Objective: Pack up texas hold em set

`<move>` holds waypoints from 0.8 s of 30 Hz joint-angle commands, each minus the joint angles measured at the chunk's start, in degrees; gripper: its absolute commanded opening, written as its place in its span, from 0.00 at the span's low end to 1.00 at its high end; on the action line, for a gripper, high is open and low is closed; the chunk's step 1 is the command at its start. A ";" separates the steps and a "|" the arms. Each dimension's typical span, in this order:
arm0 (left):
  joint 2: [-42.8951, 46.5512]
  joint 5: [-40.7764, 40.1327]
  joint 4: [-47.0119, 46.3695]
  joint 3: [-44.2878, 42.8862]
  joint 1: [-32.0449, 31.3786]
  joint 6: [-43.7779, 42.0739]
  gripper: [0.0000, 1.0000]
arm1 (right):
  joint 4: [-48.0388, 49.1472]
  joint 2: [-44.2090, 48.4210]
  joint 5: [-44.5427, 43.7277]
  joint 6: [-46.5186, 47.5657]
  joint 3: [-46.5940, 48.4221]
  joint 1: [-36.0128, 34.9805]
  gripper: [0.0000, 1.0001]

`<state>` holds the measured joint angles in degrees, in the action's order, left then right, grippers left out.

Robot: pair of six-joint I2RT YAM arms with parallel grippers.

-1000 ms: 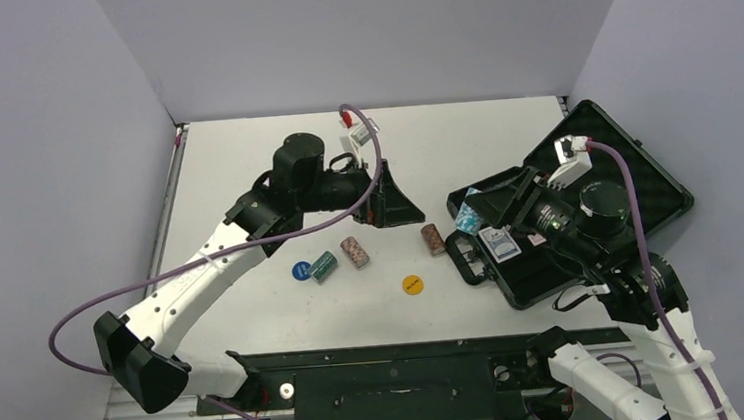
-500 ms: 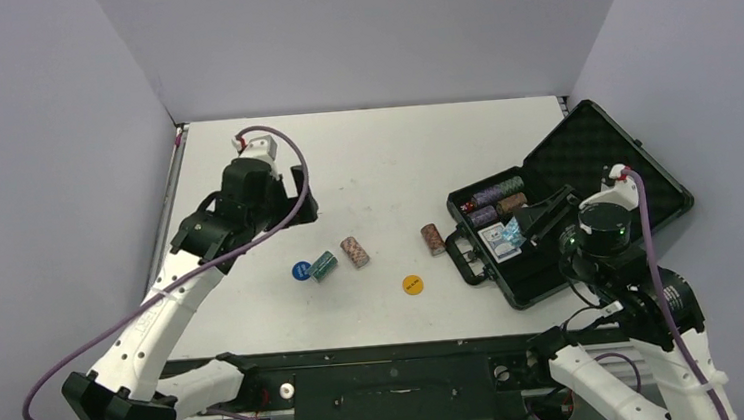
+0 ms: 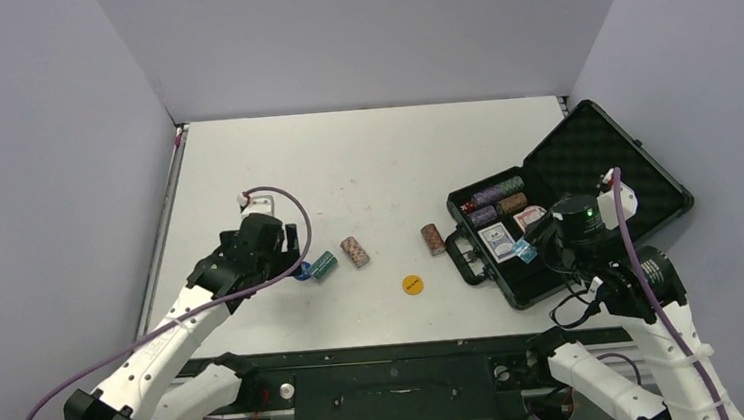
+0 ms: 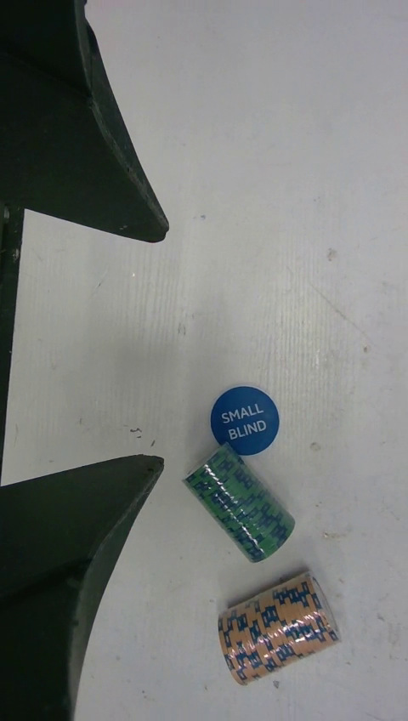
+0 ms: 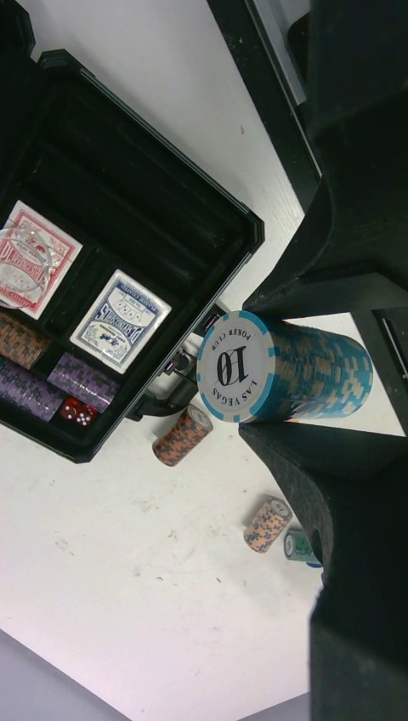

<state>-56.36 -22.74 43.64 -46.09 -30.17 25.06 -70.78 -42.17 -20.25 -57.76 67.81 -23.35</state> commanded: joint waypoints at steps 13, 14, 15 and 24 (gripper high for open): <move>14.63 -18.90 -4.71 0.62 -5.19 -0.90 0.96 | 2.88 -5.91 1.11 -9.00 -9.27 -0.14 0.00; 14.66 -18.95 -4.70 0.64 -5.35 -0.89 0.96 | 3.21 -5.86 0.53 -9.03 -9.85 0.50 0.00; 14.62 -19.06 -4.70 0.64 -5.80 -0.89 0.96 | 3.84 -5.98 -0.61 -8.66 -11.11 1.07 0.00; 15.02 -20.57 -4.74 0.68 -7.47 -0.57 0.96 | 10.68 -8.81 8.00 4.28 -18.39 22.53 0.00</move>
<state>-42.26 -41.25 40.91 -45.25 -36.84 24.77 -66.02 -50.09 -14.76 -59.59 50.04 -6.37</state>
